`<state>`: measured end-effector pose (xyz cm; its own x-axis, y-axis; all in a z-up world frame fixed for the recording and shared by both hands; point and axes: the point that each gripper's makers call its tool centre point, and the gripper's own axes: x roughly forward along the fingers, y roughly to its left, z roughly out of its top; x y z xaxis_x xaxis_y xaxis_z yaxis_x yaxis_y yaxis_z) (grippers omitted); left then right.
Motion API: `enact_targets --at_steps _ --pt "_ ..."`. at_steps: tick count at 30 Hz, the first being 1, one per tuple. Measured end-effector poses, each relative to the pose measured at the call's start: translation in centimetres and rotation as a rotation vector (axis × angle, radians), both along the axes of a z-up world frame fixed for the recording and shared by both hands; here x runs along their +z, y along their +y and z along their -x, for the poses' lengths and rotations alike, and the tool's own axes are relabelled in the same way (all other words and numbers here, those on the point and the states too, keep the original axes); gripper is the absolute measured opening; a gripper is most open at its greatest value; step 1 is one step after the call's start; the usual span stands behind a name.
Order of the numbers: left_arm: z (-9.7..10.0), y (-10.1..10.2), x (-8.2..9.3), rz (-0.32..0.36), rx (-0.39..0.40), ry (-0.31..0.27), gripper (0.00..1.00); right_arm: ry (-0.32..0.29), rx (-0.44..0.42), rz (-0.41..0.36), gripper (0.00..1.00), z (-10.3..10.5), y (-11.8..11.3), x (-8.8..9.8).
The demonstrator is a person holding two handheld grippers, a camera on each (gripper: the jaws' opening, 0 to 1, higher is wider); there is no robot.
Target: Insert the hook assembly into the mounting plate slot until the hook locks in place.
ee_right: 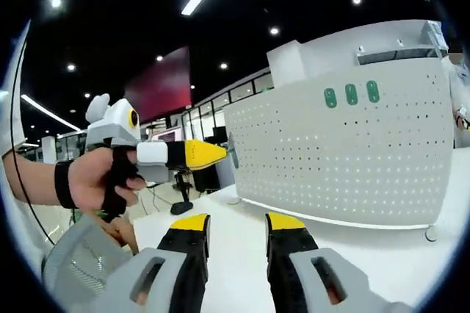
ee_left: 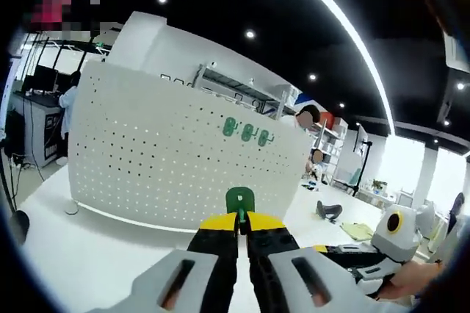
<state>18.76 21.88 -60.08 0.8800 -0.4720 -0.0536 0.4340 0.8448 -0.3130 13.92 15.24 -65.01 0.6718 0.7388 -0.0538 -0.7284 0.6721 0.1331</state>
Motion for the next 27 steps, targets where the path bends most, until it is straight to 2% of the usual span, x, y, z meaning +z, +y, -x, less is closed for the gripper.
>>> enact_targets --at_steps 2,5,10,14,18,27 --pt "-0.5 0.1 0.3 -0.013 0.014 -0.005 0.03 0.001 -0.011 0.018 0.36 0.0 -0.2 -0.2" --pt "-1.1 0.1 0.6 0.012 0.019 0.004 0.03 0.015 -0.009 0.015 0.44 -0.1 -0.3 -0.5" --pt "-1.8 -0.1 1.0 -0.056 0.027 -0.022 0.03 0.008 -0.008 0.025 0.49 0.0 -0.7 -0.5" --pt "-2.5 0.1 1.1 -0.118 0.052 -0.03 0.03 0.032 -0.01 0.028 0.49 0.2 -1.2 -1.1" --pt "-2.9 0.4 0.6 -0.193 0.082 -0.005 0.03 0.026 -0.001 0.023 0.49 0.8 -1.5 -1.2" --pt "-4.0 -0.1 1.1 -0.217 0.106 -0.022 0.03 0.064 -0.013 0.031 0.5 0.9 -2.7 -2.1"
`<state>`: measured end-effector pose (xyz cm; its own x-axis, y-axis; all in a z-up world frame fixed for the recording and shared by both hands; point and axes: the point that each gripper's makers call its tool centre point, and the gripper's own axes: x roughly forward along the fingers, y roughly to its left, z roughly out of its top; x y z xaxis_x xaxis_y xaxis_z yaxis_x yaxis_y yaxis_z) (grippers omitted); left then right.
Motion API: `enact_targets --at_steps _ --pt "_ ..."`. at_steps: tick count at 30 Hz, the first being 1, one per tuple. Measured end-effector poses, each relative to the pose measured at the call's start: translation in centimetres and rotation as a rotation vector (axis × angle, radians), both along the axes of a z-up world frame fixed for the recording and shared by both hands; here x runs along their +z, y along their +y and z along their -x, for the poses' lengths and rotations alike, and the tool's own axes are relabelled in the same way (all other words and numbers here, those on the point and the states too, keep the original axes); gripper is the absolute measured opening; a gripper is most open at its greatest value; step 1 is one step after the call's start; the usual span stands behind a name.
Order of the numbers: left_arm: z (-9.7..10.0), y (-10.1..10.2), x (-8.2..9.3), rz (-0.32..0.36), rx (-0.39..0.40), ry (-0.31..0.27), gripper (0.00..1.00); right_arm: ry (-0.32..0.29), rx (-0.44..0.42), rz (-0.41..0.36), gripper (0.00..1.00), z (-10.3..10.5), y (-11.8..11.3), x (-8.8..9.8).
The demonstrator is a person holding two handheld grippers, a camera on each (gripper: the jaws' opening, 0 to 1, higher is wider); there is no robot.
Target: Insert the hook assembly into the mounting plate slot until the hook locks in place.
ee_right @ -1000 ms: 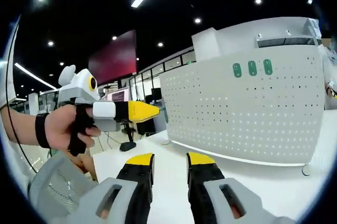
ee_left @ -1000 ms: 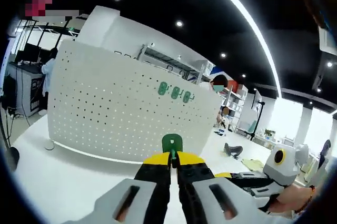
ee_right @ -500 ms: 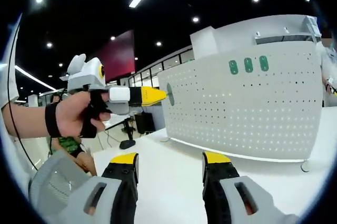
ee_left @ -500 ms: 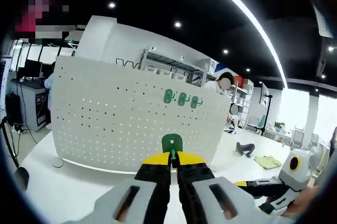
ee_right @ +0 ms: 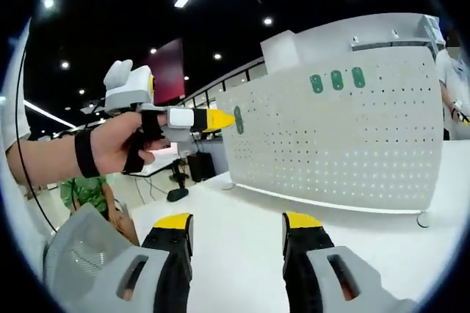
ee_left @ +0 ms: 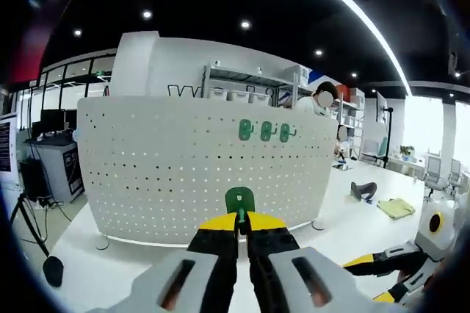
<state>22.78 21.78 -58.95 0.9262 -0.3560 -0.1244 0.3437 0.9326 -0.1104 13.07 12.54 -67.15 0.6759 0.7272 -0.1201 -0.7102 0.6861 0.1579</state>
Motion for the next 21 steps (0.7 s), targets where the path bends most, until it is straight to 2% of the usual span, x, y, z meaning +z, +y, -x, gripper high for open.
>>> enact_targets --at_steps 2,5,11,21 --pt "-0.5 0.1 0.0 -0.031 0.021 -0.01 0.03 -0.008 -0.015 0.007 0.5 -0.1 -0.4 0.0" --pt "-1.1 -0.1 0.0 -0.021 0.026 -0.007 0.03 0.003 -0.032 0.008 0.5 -0.3 -1.1 -0.2" --pt "-2.1 -0.6 0.1 -0.027 0.031 -0.008 0.03 -0.024 -0.077 0.01 0.53 -1.0 -2.5 0.1" --pt "-3.5 -0.7 1.2 -0.049 0.067 -0.042 0.03 -0.024 -0.111 0.002 0.55 -1.3 -3.5 0.2"
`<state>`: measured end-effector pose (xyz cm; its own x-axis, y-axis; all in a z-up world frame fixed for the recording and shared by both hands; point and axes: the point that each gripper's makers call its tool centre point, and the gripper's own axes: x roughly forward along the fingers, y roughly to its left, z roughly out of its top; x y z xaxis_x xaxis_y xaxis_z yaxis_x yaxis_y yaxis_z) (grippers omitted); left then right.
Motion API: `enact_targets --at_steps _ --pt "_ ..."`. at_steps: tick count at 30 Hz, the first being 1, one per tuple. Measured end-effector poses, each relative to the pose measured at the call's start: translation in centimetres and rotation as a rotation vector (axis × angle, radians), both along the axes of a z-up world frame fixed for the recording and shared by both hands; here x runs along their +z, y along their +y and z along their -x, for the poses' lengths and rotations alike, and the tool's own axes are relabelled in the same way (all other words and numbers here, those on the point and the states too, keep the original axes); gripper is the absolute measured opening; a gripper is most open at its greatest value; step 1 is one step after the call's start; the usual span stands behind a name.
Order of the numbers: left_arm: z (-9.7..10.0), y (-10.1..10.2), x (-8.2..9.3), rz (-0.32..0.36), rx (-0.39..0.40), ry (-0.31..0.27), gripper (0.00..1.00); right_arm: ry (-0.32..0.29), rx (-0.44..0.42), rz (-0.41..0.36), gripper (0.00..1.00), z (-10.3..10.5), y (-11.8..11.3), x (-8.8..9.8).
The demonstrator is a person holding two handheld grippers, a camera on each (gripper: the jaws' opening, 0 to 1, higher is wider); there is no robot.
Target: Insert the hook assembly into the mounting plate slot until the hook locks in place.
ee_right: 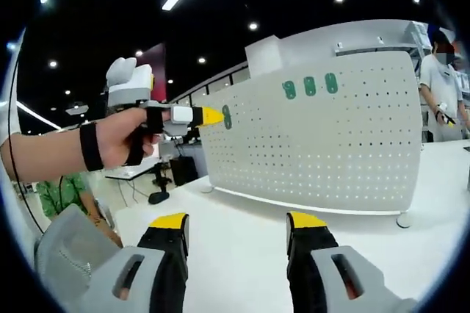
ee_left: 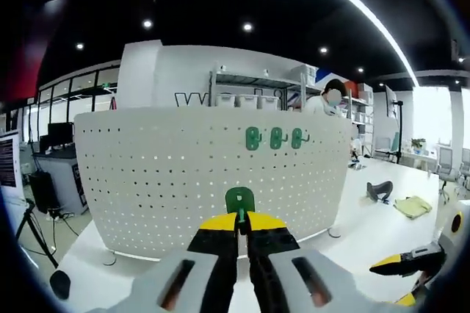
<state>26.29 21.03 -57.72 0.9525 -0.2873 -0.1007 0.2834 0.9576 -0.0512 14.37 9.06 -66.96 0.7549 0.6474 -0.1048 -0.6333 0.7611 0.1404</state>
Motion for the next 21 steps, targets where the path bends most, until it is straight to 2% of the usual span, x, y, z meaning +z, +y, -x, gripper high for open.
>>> enact_targets --at_steps 3,6,9,12,21 --pt "-0.7 -0.3 0.4 -0.02 0.005 -0.012 0.03 -0.005 -0.009 0.009 0.56 -0.2 -0.4 0.0" --pt "-1.2 -0.4 0.9 -0.011 0.009 -0.019 0.03 -0.008 -0.023 0.01 0.56 -0.4 -0.9 0.2" --pt "-1.6 -0.3 1.3 -0.085 0.026 -0.036 0.03 -0.008 -0.032 0.008 0.56 -0.6 -1.4 0.2" --pt "-1.9 -0.7 1.6 -0.06 0.022 -0.037 0.03 0.0 -0.034 0.015 0.56 -0.5 -1.8 -0.2" --pt "-3.1 -0.9 2.4 -0.102 0.028 -0.063 0.03 0.0 -0.06 0.015 0.57 -0.6 -2.6 -0.2"
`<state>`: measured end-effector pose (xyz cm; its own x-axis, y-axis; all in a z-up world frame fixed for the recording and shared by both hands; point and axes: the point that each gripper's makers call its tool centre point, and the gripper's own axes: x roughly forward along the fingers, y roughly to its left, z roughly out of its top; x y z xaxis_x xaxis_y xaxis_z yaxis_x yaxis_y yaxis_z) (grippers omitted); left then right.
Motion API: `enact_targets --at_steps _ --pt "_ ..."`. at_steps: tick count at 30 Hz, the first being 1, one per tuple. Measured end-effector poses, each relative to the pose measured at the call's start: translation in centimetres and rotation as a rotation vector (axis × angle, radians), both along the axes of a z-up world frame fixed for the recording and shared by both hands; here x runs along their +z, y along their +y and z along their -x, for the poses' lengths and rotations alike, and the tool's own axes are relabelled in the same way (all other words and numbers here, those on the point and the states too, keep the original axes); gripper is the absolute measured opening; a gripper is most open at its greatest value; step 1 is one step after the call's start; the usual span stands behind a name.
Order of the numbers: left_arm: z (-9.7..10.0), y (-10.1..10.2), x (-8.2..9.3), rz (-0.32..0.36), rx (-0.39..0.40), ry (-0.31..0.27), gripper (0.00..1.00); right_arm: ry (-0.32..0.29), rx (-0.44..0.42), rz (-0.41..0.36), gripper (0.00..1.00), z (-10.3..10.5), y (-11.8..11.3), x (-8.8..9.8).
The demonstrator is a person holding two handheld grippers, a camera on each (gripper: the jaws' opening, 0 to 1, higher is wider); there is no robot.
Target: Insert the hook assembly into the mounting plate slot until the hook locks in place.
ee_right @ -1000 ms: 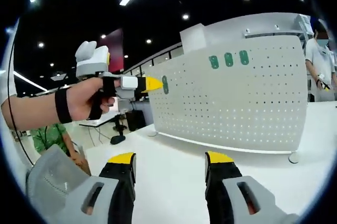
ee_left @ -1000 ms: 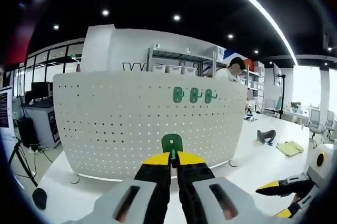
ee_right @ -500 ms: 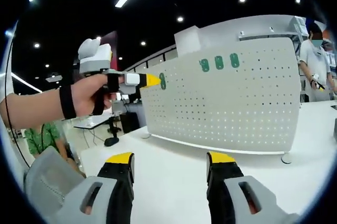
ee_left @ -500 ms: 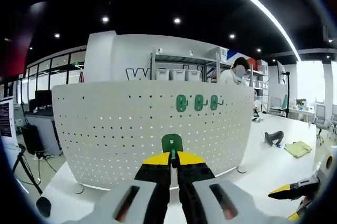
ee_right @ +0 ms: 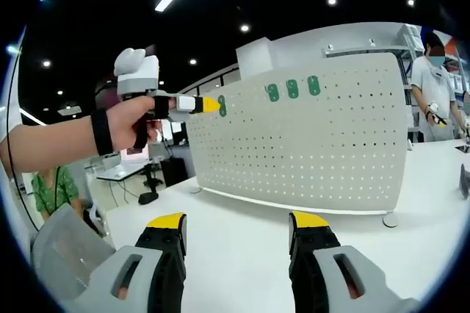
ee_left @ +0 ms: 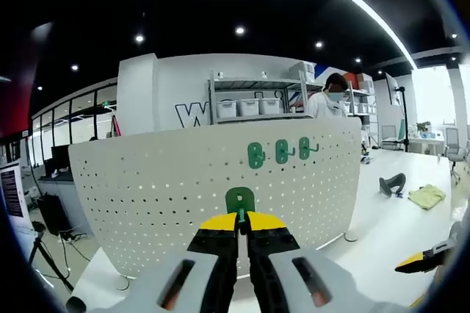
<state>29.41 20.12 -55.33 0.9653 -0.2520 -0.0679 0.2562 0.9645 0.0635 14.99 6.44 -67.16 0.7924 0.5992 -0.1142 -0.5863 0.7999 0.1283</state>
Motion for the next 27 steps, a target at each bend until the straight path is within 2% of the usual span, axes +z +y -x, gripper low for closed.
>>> enact_targets --at_steps 4,7,8,11,14,16,19,22,27 --pt "-0.4 -0.1 0.2 -0.022 0.007 -0.007 0.03 -0.014 -0.005 -0.022 0.57 0.2 -0.1 0.7" --pt "-0.8 0.0 0.5 0.025 0.011 -0.002 0.03 0.004 -0.001 0.01 0.57 0.2 -0.1 0.2" --pt "-1.0 0.1 0.6 0.037 0.013 -0.003 0.03 -0.009 0.0 0.004 0.57 0.1 -0.1 0.4" --pt "-1.6 0.3 0.9 0.009 0.028 -0.019 0.03 -0.006 -0.002 -0.005 0.57 0.0 -0.2 0.4" --pt "-1.9 0.1 1.0 0.023 0.018 -0.015 0.03 -0.005 -0.006 -0.002 0.57 0.0 -0.3 0.4" --pt "-2.2 0.1 1.0 -0.003 0.022 -0.019 0.03 0.002 -0.009 0.002 0.57 -0.1 -0.5 0.3" --pt "-2.5 -0.1 1.1 0.028 0.011 -0.011 0.03 0.013 -0.015 0.007 0.57 -0.1 -0.6 0.0" --pt "-3.0 -0.4 1.2 0.001 0.009 -0.012 0.03 0.018 -0.016 0.011 0.57 0.0 -0.7 -0.2" --pt "-3.9 -0.5 1.8 -0.007 0.011 -0.019 0.03 0.03 -0.016 0.007 0.57 0.2 -0.8 -0.4"
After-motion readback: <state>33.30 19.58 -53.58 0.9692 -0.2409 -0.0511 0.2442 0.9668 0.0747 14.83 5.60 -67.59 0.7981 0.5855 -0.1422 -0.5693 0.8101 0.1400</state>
